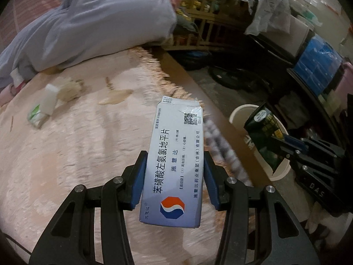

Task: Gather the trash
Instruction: 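Carry the medicine box and snack wrapper over the white bucket with both tools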

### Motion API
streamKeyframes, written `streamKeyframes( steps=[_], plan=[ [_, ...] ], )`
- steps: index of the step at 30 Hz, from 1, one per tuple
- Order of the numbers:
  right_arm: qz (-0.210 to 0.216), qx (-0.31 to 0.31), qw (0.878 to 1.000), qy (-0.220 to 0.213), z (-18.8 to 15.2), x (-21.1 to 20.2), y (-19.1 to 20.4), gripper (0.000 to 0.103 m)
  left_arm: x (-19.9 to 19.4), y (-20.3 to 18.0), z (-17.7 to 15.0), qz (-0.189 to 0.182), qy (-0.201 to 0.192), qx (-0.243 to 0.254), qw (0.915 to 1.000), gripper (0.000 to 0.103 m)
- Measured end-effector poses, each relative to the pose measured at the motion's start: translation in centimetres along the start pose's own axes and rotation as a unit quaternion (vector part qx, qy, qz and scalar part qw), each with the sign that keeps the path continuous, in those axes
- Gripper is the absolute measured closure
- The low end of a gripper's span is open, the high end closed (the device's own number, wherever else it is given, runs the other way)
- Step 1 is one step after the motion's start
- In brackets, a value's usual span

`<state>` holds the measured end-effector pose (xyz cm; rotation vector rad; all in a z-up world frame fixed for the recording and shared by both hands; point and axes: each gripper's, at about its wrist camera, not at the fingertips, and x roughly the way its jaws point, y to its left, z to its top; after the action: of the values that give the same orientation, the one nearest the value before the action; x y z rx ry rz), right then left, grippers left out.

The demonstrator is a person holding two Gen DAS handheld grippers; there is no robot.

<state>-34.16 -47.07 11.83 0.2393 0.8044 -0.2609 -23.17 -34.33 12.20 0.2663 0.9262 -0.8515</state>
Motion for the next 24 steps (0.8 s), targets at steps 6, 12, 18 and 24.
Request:
streamKeyframes(
  steps=[6,12,18,24],
  plan=[
    [-0.013,0.025,1.000,-0.001,-0.7,-0.4,-2.9,0.088,1.5,-2.5,0.7,-0.009,0.006,0.018,0.9998,0.057],
    [-0.023,0.044,0.999,0.000,-1.4,-0.4,-5.1,0.088,2.9,-4.5,1.1,-0.017,0.012,0.031,0.9993,0.057],
    [-0.027,0.067,0.997,0.004,-2.0,0.0,-6.9,0.088,3.9,-5.7,1.4,-0.022,0.018,0.037,0.9989,0.057],
    [-0.034,0.081,0.996,0.003,-2.4,0.0,-8.1,0.088,4.6,-6.7,1.9,-0.028,0.019,0.042,0.9986,0.057]
  ],
)
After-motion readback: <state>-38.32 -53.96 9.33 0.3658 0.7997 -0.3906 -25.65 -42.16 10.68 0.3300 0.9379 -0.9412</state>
